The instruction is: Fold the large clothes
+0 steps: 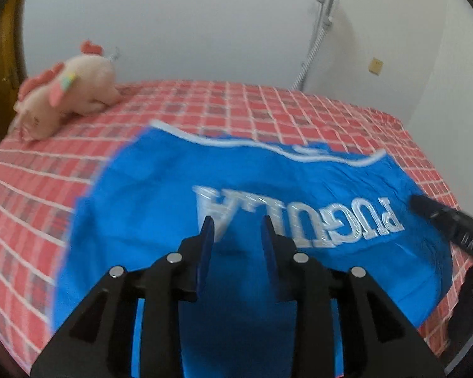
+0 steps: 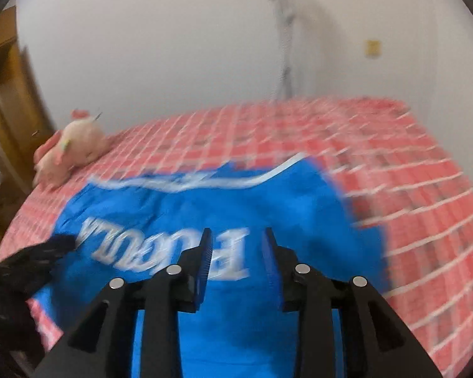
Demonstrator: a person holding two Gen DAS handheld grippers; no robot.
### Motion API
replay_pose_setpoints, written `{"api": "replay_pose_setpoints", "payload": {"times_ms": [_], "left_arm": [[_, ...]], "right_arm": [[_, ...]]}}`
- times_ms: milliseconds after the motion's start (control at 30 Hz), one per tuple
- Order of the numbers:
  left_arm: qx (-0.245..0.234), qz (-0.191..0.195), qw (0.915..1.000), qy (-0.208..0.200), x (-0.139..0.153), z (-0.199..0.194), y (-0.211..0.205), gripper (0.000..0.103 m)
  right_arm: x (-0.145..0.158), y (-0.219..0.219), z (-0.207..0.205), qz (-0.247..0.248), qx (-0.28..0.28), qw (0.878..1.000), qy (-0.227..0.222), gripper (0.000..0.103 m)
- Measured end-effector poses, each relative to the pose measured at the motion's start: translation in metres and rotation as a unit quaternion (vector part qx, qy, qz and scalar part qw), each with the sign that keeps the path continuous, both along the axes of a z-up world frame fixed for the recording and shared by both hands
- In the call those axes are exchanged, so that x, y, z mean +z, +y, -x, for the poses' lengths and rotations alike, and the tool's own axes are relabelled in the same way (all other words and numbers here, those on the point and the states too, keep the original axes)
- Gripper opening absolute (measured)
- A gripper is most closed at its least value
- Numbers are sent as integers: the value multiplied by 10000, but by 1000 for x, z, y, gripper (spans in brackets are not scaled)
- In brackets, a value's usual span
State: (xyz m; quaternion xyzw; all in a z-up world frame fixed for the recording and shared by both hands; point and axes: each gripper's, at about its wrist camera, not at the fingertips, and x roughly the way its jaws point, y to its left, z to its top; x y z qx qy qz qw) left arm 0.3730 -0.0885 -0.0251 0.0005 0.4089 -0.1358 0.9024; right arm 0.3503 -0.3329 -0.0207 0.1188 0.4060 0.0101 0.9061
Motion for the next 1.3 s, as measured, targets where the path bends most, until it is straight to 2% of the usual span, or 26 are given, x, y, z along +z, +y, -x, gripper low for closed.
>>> {"api": "replay_pose_setpoints", "payload": {"times_ms": [200,367,433,567,633,767,833,933,1033,1100,1167,1233,1267,1300], "left_arm": [[-120,-150,9998,53,-37,-2,-12,31],[-88,-204,9997,37,-49,-2,-13,31],[-44,-143,9999,34,-47,1,-10,30],[69,-110,9999,-30,-34,10,-8,31],[74,-27,9999,-153,-23,17,-7,31],[-93,-104,9998,-160,-22,26,-14,31],[-168,-221,9996,-26,-33,22,-20,31],[-253,-496,9984,-127,-45,22,-23,31],[-220,-461,9987,-68,-48,19,-22,31],[-251,-402,9989,-20,-46,19,-19,31],[-278,-278,9992,111,-39,18,-13,31],[-235,-146,9994,187,-22,15,4,31],[-159,-201,9996,154,-15,14,10,37],[11,-304,9995,56,-3,12,23,51]], "right_arm": [[-42,21,-6,529,68,9984,201,33],[-57,17,-5,516,-126,9984,179,34],[-56,17,-2,533,-124,9984,126,34],[-42,7,4,91,-78,9999,95,38],[-31,6,9,33,-22,10000,52,38],[-29,22,17,231,239,9994,91,38],[-38,30,16,426,216,9987,153,39],[-46,35,15,647,182,9976,132,39],[-51,37,15,738,132,9971,132,39],[-49,34,15,653,169,9976,150,39],[-41,23,16,369,225,9988,235,37],[-26,9,18,227,141,9995,173,40],[-14,-4,22,301,-27,9995,91,42],[-6,-15,24,420,-193,9989,95,45]]}}
